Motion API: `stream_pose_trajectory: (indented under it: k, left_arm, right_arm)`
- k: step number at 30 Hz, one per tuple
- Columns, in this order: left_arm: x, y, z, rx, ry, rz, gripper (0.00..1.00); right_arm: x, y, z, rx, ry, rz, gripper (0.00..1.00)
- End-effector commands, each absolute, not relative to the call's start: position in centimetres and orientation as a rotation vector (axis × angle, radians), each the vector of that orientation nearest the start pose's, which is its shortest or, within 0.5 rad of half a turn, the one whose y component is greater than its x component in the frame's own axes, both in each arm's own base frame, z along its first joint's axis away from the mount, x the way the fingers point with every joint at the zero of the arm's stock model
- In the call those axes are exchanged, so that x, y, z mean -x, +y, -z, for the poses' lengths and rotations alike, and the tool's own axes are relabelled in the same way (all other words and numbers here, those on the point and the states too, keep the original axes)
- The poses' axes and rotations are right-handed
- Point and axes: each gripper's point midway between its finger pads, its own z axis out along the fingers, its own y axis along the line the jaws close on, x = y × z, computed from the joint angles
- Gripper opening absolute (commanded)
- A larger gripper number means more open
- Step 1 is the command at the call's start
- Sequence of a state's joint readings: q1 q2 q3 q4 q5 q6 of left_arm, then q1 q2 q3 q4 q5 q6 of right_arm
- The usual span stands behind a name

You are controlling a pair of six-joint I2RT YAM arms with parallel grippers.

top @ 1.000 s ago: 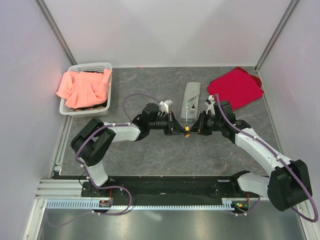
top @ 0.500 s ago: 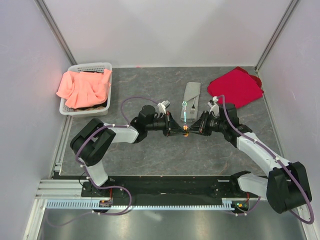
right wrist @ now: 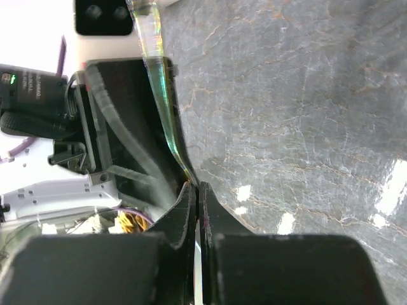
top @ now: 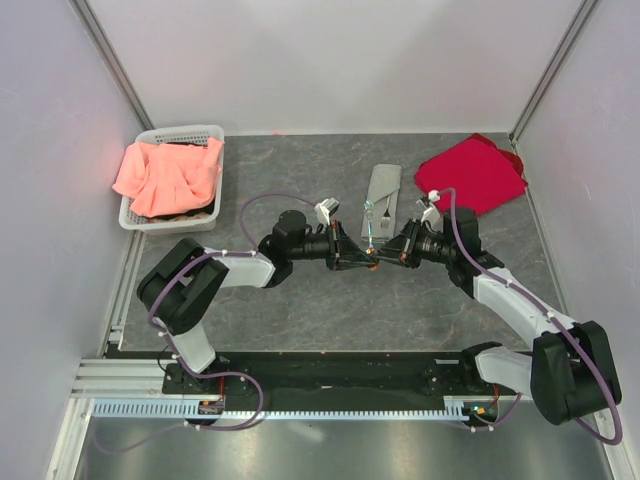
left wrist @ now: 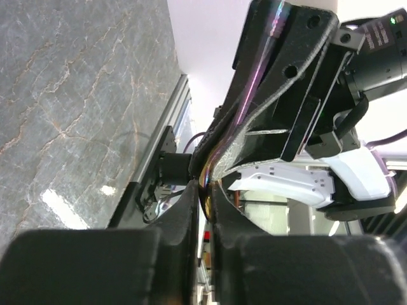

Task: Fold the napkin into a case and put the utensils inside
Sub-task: Pass from the left arm to the right

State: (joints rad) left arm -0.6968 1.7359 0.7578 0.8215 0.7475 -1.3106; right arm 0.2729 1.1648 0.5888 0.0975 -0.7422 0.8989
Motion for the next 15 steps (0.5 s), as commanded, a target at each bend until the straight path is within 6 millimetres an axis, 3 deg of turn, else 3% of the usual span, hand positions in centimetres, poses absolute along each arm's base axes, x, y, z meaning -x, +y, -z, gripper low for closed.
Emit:
stream_pose_trajectory:
  k: [1,2,3,6,7,8,10,11,12,14,15]
  left_arm:
    - [-21.2,-38.8,-20.4,-0.253,2.100,1.974,0.36]
    - [-21.6,-38.7,-20.8,-0.306,2.066,1.914,0.47]
    - [-22.1,-38.5,-19.4,-0.267,2.146,1.831,0.63]
    - [-24.5,-38.0,-19.3,-0.283,2.132,1.617,0.62]
    - [-25.0,-37.4,-18.3,-0.252,2.186,1.552,0.61]
    - [-27.7,-36.7,-17.8,-0.217,2.182,1.394,0.50]
    - [-29.3,-36.7,-17.6,-0.206,2.195,1.330,0.38]
    - [-30.0,-36.8,-17.3,-0.194,2.194,1.304,0.23]
    - [-30.7,-36.9,-15.8,-0.174,2.224,1.272,0.15]
    - [-32.2,-37.4,-15.4,-0.152,2.216,1.240,0.04]
    - [-32.8,-37.6,-13.5,-0.137,2.255,1.215,0.04]
  right_arm:
    - [-26.1,21.0,-16.5,-0.281,2.214,-1.448,0.00]
    - [-26.3,20.7,-16.3,-0.304,2.214,-1.439,0.00]
    - [-26.7,20.2,-16.0,-0.335,2.214,-1.429,0.00]
    - [-27.7,19.2,-14.9,-0.411,2.248,-1.408,0.00]
    - [-28.2,19.0,-15.0,-0.416,2.248,-1.404,0.00]
    - [-29.6,18.5,-12.8,-0.472,2.336,-1.331,0.00]
    - [-30.3,18.1,-11.9,-0.490,2.423,-1.289,0.00]
    - [-30.7,17.9,-10.7,-0.530,2.457,-1.282,0.00]
    - [-31.4,17.9,-10.9,-0.540,2.460,-1.279,0.00]
    - [-32.2,17.8,-9.6,-0.557,2.506,-1.275,0.00]
    - [-32.8,17.8,-9.8,-0.560,2.508,-1.279,0.00]
